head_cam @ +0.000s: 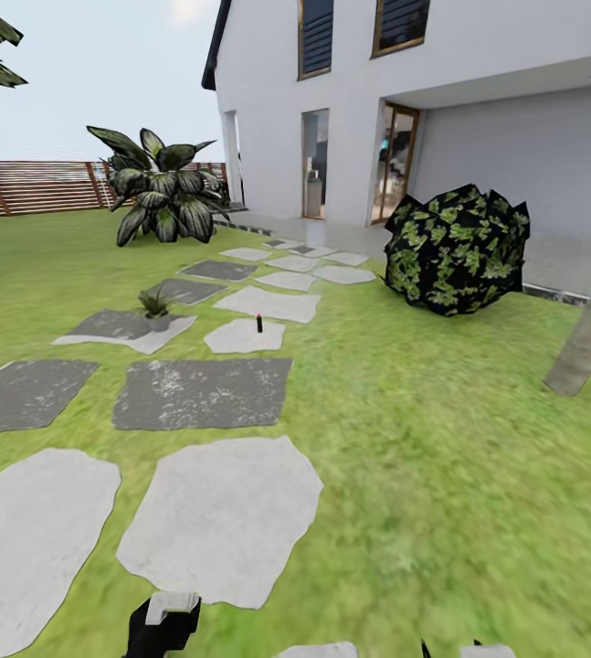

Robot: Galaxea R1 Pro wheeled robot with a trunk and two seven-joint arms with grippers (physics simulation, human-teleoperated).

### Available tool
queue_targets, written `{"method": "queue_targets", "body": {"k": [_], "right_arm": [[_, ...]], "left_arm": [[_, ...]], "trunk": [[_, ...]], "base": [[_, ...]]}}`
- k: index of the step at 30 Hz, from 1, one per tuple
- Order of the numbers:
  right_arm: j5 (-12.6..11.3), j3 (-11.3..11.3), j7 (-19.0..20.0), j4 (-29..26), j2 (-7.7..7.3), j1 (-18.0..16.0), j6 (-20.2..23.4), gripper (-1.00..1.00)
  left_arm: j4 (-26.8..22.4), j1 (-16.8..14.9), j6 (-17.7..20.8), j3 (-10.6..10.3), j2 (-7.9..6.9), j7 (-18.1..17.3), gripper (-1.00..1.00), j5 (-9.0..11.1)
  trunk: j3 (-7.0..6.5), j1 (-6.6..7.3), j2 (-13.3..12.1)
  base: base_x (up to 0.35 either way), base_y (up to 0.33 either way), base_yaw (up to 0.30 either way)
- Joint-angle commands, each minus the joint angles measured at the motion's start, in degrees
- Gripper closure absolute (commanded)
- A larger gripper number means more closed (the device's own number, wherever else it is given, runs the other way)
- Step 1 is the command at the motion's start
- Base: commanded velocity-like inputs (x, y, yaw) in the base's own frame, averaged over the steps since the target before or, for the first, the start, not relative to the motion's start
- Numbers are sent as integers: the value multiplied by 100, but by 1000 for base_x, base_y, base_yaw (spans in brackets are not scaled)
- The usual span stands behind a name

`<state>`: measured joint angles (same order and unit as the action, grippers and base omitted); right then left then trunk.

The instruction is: Pick up the pesticide atomizer in the garden and spray insectifuge to fully cover both potted plants in the garden.

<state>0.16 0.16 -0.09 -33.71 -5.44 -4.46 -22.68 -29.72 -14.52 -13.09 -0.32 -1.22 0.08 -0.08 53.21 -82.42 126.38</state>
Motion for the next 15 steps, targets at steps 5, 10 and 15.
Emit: {"method": "queue_targets", "body": {"k": [5,10,15], "right_arm": [[1,-3,-6,5,-1,-3,-14,-100],[1,-6,-8,5,-1,-3,-15,-100],[1,-7,-8,4,-1,-3,-14,-100]], "left_arm": [[8,-3,-18,-5,-1,1,-100,-1],[10,0,-18,-10,1,1,-100,-1],[11,-2,-18,-11,3,1,-100,-1]], "trunk": [[26,-2,2],[64,-2,2],[107,-2,2]], "base": [[339,0,0],[339,0,0],[339,0,0]]}}
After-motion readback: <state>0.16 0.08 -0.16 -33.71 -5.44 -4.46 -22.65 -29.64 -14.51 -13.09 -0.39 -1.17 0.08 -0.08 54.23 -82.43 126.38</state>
